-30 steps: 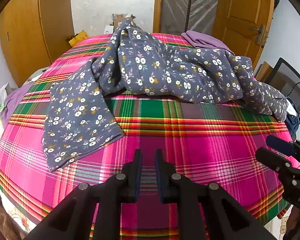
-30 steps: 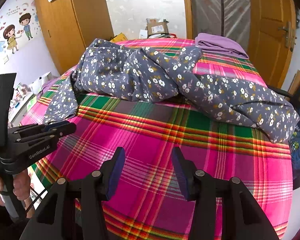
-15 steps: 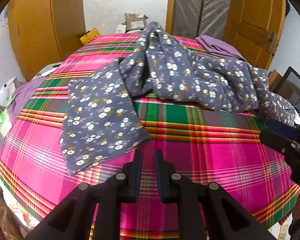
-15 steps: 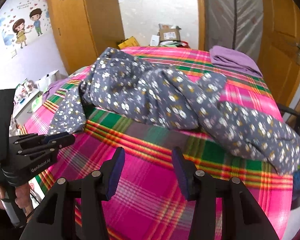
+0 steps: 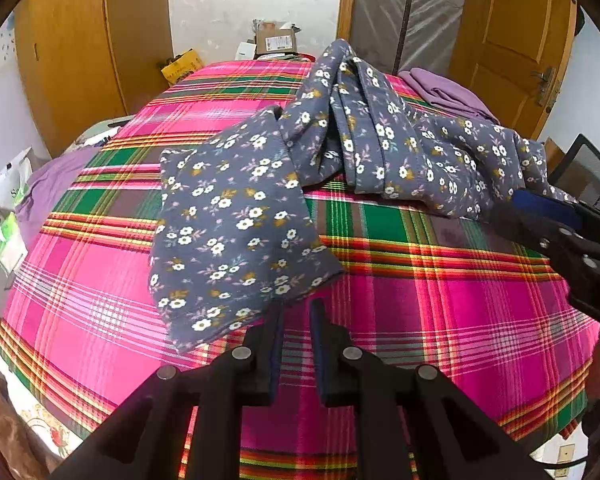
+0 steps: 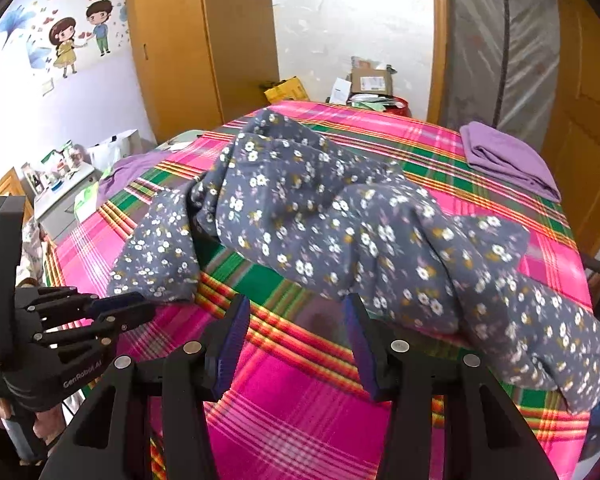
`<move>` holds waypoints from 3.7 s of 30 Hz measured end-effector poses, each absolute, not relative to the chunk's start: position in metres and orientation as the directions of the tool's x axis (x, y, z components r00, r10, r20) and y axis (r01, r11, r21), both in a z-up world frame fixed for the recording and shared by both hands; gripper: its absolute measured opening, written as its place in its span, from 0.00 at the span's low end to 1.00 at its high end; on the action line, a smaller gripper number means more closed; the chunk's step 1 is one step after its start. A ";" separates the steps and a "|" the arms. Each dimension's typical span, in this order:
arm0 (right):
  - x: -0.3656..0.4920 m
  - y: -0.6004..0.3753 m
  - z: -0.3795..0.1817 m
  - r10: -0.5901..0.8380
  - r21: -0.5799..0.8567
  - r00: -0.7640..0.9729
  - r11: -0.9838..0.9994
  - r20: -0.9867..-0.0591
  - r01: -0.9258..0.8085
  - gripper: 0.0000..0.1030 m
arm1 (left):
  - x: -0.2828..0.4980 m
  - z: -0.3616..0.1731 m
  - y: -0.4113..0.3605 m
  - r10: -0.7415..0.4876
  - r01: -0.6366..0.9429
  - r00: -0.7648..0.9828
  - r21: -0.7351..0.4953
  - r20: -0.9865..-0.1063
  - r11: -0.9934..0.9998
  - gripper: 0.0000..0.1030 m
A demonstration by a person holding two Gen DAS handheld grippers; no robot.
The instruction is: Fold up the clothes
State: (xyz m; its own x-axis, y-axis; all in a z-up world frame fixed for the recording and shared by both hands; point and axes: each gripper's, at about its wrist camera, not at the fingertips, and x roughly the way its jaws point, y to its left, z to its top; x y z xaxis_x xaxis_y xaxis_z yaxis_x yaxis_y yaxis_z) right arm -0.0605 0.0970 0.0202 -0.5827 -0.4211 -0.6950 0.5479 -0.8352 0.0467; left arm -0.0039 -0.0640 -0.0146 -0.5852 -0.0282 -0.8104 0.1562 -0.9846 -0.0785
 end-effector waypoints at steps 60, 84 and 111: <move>-0.148 0.020 0.067 -0.540 -0.269 -0.550 -0.513 -0.638 0.815 0.55 | 0.010 -0.015 -0.121 0.102 0.163 -0.647 -0.268 -0.755 -0.950 0.19; -0.257 0.045 0.081 -0.398 -0.252 -0.710 -0.742 -0.581 0.621 0.05 | -0.006 -0.027 -0.134 0.073 0.200 -0.612 -0.244 -0.788 -0.949 0.20; -0.142 0.029 0.055 -0.528 -0.310 -0.462 -0.354 -0.713 0.882 0.51 | -0.003 -0.023 -0.111 0.132 0.170 -0.626 -0.299 -0.769 -0.939 0.22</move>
State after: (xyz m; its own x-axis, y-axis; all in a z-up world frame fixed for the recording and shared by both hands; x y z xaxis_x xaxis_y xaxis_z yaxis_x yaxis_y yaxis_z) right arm -0.1421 0.0293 0.0547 -0.4623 -0.5278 -0.7126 0.8823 -0.3538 -0.3103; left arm -0.0033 -0.1109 -0.0227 -0.6256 0.1320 -0.7689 0.1696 -0.9390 -0.2992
